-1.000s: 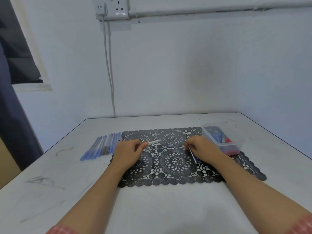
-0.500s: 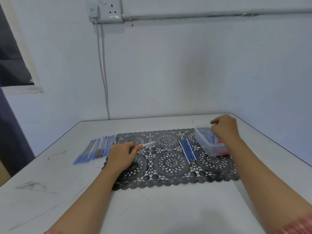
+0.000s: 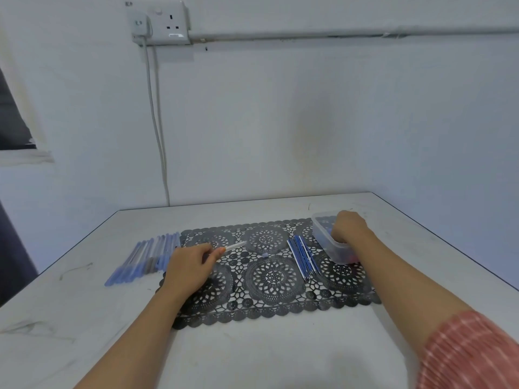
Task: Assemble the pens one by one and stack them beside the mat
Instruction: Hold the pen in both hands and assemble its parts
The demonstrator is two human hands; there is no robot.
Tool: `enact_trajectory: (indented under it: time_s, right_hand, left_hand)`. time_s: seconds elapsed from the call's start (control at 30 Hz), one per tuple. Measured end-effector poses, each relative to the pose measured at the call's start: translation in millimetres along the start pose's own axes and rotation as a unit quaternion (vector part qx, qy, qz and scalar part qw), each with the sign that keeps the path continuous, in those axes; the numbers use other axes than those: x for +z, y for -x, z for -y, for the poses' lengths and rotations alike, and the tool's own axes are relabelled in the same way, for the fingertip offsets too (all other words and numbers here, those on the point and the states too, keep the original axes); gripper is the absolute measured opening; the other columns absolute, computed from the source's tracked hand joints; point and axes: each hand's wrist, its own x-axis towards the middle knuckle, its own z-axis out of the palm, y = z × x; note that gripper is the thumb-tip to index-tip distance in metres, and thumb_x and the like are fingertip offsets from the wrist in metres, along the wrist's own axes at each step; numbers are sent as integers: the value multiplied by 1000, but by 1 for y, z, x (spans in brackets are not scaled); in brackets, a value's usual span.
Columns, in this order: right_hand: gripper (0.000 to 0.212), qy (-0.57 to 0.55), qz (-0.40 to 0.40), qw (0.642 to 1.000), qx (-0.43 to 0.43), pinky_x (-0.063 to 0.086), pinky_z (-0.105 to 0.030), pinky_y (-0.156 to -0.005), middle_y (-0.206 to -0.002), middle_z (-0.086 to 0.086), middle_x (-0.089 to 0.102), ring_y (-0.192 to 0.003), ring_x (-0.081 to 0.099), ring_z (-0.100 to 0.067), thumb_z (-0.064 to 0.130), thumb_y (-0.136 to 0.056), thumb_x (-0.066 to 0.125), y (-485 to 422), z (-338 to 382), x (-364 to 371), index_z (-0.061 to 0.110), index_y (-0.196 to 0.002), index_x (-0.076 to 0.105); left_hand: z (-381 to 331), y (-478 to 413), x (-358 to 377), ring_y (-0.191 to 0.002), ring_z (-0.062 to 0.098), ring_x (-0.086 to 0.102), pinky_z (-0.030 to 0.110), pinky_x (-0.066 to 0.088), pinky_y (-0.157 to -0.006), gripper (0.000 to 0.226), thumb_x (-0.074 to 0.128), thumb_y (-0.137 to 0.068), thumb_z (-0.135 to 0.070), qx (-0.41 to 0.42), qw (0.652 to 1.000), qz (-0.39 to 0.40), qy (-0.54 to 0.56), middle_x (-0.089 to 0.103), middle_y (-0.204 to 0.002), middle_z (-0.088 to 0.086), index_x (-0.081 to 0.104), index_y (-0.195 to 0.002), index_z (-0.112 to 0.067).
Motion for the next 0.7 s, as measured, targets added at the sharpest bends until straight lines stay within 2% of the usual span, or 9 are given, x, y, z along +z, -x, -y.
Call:
enact_trajectory:
  time_s: [0.1, 0.17, 0.33, 0.4, 0.47, 0.57, 0.63, 0.7]
  right_hand:
    - [8, -23, -17, 1000, 4, 39, -25, -61, -71, -2, 45, -72, 48, -20, 15, -89, 53, -2, 0, 5, 10, -84, 48]
    - [10, -34, -16, 999, 10, 39, -25, -61, -71, -3, 45, -71, 48, -20, 14, -89, 52, -4, 0, 7, 10, -82, 47]
    - [21, -41, -31, 999, 16, 32, -22, -44, -63, -2, 44, -54, 42, -13, 7, -84, 53, -2, -2, 4, 8, -65, 45]
    - [23, -57, -48, 997, 19, 29, -22, -41, -62, -3, 44, -53, 44, -15, 1, -78, 54, 0, -1, -2, 9, -60, 41]
    - [24, -103, -77, 992, 17, 28, -23, -42, -63, -5, 44, -61, 49, -20, -1, -78, 53, 1, 1, -9, 9, -60, 39]
    - [10, -211, -143, 967, -15, 37, -24, -54, -77, -14, 59, -69, 52, -24, 1, -82, 53, 8, 10, -24, -1, -72, 56]
    - [18, -292, -164, 939, -78, 42, -21, -62, -93, -16, 68, -69, 57, -20, 3, -85, 52, 17, 20, -34, -1, -91, 69]
    - [27, -367, -167, 907, -126, 41, -9, -56, -102, -13, 69, -57, 52, -10, 1, -87, 48, 30, 30, -40, 5, -102, 70]
  left_hand:
    - [0, 0, -1, -47, 10, 49, 18, 26, -48, 43, 46, -90, -49, 2, 1000, 1, 4, 50, -48, -4, 54, -60, -19]
    - [-1, -1, -1, -47, 10, 49, 19, 27, -47, 43, 46, -90, -49, 3, 1000, 2, 7, 49, -47, -4, 52, -58, -21]
    - [-2, 1, -2, -46, 8, 46, 19, 26, -47, 42, 47, -90, -48, 2, 1000, 3, 10, 47, -46, -6, 51, -58, -22]
    - [-4, 1, -4, -45, 7, 44, 19, 25, -46, 41, 47, -90, -47, 3, 1000, 5, 11, 45, -46, -7, 47, -56, -25]
    - [-5, 2, -4, -45, 6, 44, 19, 25, -46, 41, 47, -90, -48, 4, 1000, 6, 7, 45, -46, -7, 46, -56, -25]
    - [-5, 2, -3, -45, 7, 43, 19, 26, -47, 42, 48, -90, -48, 4, 1000, 4, 10, 45, -46, -7, 48, -57, -23]
    - [-5, 2, -3, -45, 7, 43, 20, 27, -47, 42, 48, -90, -47, 4, 1000, 4, 12, 45, -47, -7, 47, -57, -23]
    - [-5, 2, -3, -45, 7, 42, 20, 27, -47, 42, 48, -90, -47, 3, 1000, 6, 11, 45, -47, -7, 47, -57, -23]
